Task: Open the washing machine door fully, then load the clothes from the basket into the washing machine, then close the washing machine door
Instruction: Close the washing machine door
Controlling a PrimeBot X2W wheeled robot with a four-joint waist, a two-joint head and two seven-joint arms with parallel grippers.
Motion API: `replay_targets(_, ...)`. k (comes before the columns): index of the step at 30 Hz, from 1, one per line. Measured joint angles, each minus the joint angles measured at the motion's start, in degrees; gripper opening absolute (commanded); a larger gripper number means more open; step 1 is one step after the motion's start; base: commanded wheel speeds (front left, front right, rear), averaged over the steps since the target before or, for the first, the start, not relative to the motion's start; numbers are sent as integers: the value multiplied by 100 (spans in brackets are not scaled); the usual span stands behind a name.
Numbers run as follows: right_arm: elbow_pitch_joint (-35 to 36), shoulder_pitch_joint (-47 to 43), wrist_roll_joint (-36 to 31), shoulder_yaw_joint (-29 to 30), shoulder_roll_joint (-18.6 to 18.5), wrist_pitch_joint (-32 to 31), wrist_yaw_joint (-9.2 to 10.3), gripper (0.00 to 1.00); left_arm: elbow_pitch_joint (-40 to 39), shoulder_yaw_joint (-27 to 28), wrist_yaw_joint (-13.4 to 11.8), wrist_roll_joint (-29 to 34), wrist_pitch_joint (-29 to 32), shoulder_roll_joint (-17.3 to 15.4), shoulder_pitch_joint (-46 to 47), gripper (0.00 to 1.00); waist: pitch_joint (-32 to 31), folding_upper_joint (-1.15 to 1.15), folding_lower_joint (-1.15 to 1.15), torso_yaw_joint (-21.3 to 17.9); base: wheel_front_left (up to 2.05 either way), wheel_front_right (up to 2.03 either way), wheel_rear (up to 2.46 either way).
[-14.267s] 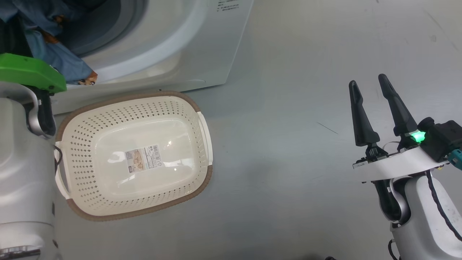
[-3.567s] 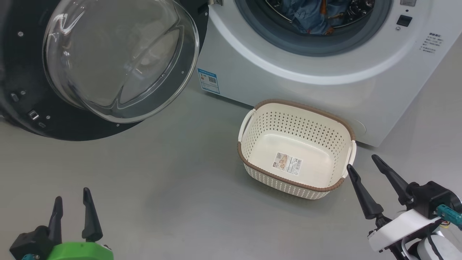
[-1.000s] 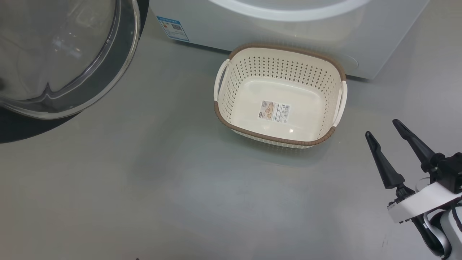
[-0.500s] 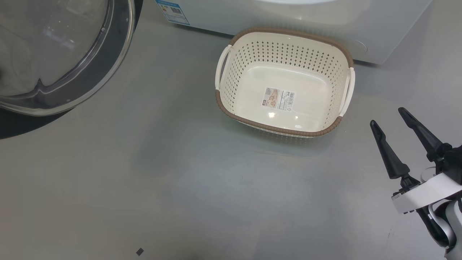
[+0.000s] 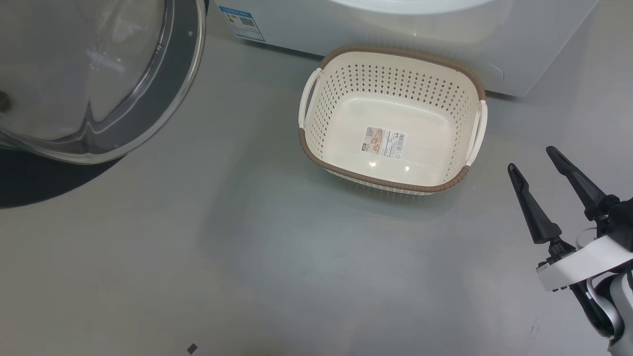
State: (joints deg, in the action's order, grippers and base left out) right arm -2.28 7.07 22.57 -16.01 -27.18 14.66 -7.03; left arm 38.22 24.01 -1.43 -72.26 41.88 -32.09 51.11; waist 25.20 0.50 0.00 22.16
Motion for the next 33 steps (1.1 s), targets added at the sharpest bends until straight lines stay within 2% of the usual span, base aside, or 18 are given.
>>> replay_targets(18,-60,-2,1,-3,154,0,0,100,-54,-728,587,-145,1203,34,-5,0,-350,0,0,28,0,0,0)
replay_targets(33,-132,-89,2,110,275,0,0,100,-470,-1151,803,-504,2203,129,-27,0,-685,0,0,-97,0,0,0)
